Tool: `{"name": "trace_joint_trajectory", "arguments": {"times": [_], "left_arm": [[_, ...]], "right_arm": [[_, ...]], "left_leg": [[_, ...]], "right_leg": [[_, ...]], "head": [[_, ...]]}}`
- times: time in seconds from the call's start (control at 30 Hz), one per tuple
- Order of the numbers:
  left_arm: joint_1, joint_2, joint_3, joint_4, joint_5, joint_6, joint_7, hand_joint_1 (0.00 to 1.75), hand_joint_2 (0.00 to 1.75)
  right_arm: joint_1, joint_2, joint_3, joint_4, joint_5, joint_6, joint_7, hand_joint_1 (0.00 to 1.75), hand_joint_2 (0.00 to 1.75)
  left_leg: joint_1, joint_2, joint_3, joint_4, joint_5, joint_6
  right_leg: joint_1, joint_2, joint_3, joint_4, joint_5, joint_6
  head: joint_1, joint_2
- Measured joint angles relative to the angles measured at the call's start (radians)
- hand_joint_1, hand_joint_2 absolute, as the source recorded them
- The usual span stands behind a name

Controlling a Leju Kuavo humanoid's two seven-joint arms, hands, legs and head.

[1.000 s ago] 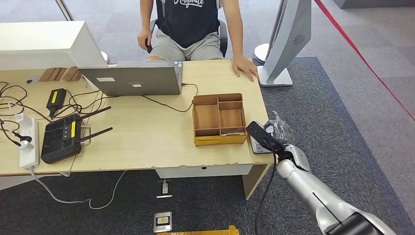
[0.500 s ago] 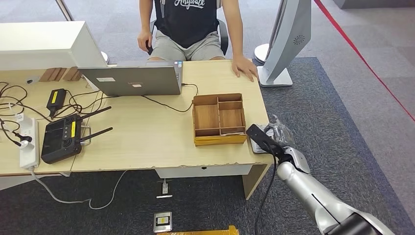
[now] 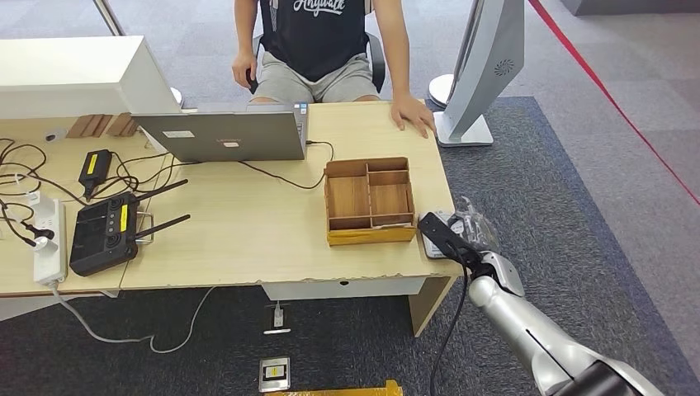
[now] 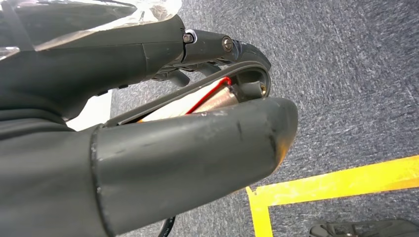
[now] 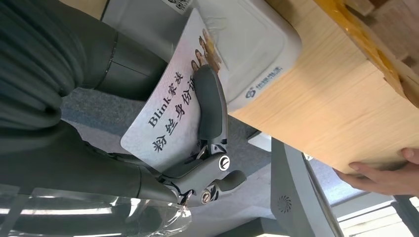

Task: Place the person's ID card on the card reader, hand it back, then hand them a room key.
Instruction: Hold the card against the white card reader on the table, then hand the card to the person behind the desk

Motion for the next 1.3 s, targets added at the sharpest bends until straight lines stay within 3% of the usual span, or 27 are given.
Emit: {"name": "trace_joint_trajectory", "arguments": {"times": [0.37, 0.8, 1.07, 1.3], "left_arm": [[0.000, 0.001, 0.000, 0.000, -0.013, 0.000, -0.003, 0.00, 0.00], [0.000, 0.002, -0.005, -0.005, -0.039, 0.001, -0.035, 0.00, 0.00], [-0.010, 0.002, -0.031, -0.011, -0.089, -0.005, -0.046, 0.00, 0.00], [-0.027, 0.002, -0.054, -0.013, -0.124, -0.021, -0.024, 0.00, 0.00]], "right_arm": [[-0.028, -0.004, 0.004, -0.054, 0.040, -0.019, 0.005, 1.75, 1.75], [-0.270, -0.029, 0.021, -0.234, 0.202, 0.037, 0.112, 1.75, 1.75], [-0.358, 0.018, 0.045, -0.243, 0.291, 0.092, 0.143, 1.75, 1.75], [-0.395, 0.078, 0.071, -0.161, 0.357, 0.099, 0.166, 1.75, 1.75]], "left_leg": [[0.000, 0.000, -0.001, 0.000, 0.000, 0.000], [0.000, 0.000, -0.001, 0.000, 0.001, 0.000], [0.000, 0.000, -0.001, 0.000, 0.001, 0.000], [0.000, 0.000, -0.001, 0.000, 0.001, 0.000]], "right_leg": [[0.000, 0.000, -0.001, 0.000, 0.000, 0.000], [0.000, 0.000, -0.001, 0.001, 0.001, 0.000], [0.000, 0.000, -0.001, 0.001, 0.001, 0.000], [0.000, 0.000, -0.001, 0.001, 0.001, 0.000]], "head": [[0.000, 0.000], [0.000, 0.000], [0.000, 0.000], [0.000, 0.000]]}}
